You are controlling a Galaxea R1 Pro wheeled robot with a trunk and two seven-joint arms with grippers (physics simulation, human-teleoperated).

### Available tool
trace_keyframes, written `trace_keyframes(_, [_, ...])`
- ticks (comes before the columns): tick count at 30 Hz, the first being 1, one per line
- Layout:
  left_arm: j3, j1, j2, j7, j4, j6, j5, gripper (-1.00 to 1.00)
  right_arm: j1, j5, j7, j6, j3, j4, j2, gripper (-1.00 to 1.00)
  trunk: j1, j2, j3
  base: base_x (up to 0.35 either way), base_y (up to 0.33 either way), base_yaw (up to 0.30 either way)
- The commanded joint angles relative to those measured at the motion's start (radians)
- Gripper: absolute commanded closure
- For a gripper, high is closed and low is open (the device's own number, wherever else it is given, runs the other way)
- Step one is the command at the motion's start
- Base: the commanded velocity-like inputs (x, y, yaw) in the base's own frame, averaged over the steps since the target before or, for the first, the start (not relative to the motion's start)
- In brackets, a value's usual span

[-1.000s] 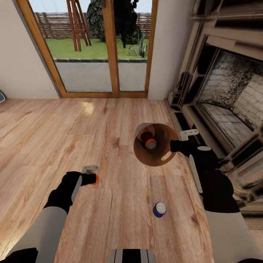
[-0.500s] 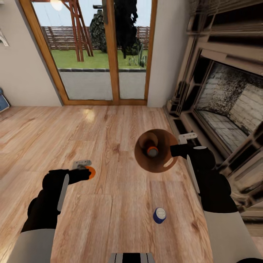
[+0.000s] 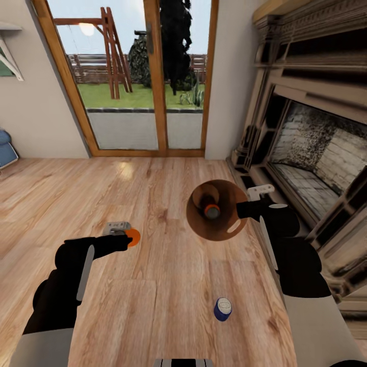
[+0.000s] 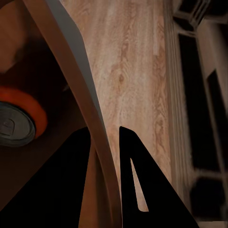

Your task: Put the three can of soda from the living room inside the tash can in the kitchen.

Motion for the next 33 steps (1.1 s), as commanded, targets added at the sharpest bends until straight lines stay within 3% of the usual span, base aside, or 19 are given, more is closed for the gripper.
trace_keyframes(1, [0.0, 0.0, 0.0, -0.002, -0.001, 0.0, -0.002, 1.0, 0.0, -0.006, 0.002, 0.0, 0.0, -0.001, 0.0, 1.0, 0.0, 0.0, 0.004, 0.0, 0.0, 0.0])
trace_keyframes(11, [-0.001, 0.0, 0.002, -0.011, -0.003, 0.0, -0.005, 1.0, 0.038, -0.009, 0.003, 0.0, -0.003, 0.01, 0.0, 1.0, -0.005, 0.003, 0.043, 0.0, 0.0, 0.0])
trace_keyframes(14, [-0.002, 0.0, 0.002, -0.026, -0.003, 0.0, -0.006, 1.0, 0.074, -0.011, 0.007, 0.0, -0.005, 0.029, -0.001, 1.0, -0.006, 0.003, 0.054, 0.0, 0.0, 0.0])
trace_keyframes(16, [-0.002, 0.011, 0.014, -0.036, 0.008, -0.012, 0.003, 1.0, 0.086, -0.005, 0.015, -0.012, -0.017, 0.06, -0.001, 1.0, -0.006, 0.003, 0.054, 0.0, 0.0, 0.0])
trace_keyframes(17, [-0.007, 0.005, 0.013, -0.03, 0.014, -0.017, 0.008, 1.0, 0.092, -0.016, 0.019, -0.011, -0.01, 0.074, -0.005, 1.0, -0.006, 0.003, 0.054, 0.0, 0.0, 0.0])
trace_keyframes(24, [-0.026, 0.005, 0.013, -0.03, 0.052, -0.052, 0.012, 1.0, 0.107, 0.02, 0.041, -0.011, -0.008, 0.176, -0.005, 1.0, -0.006, 0.003, 0.054, 0.0, 0.0, 0.0])
trace_keyframes(33, [-0.026, 0.005, 0.013, -0.03, 0.075, -0.052, 0.012, 1.0, 0.107, 0.06, 0.041, -0.011, -0.008, 0.184, -0.005, 1.0, -0.006, 0.003, 0.054, 0.0, 0.0, 0.0])
